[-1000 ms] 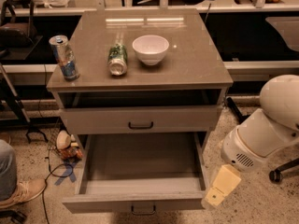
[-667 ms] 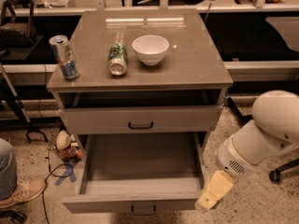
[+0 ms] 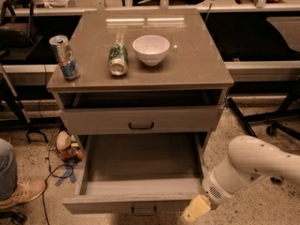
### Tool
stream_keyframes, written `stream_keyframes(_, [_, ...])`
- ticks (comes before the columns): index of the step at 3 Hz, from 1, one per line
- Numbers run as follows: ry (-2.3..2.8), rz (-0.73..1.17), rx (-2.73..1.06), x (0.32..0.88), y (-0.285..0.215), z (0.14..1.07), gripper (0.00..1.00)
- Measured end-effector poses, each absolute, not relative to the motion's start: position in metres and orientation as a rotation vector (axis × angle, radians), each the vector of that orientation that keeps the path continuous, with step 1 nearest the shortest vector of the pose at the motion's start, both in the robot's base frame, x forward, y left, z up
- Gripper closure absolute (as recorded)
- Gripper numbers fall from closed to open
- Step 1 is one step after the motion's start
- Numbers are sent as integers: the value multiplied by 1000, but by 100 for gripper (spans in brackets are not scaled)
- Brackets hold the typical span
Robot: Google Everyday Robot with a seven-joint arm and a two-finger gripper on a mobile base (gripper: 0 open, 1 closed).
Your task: Close middle drawer
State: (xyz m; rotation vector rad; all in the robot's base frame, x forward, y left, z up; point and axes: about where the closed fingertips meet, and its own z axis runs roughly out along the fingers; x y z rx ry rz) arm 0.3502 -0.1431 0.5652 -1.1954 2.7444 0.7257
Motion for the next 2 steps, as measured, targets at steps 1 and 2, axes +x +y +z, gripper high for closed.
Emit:
stream_keyframes(1, [2819,707,-1129,349,-143,519,45])
stream_keyframes(2, [2874,667,-1069,362,-147,477,69])
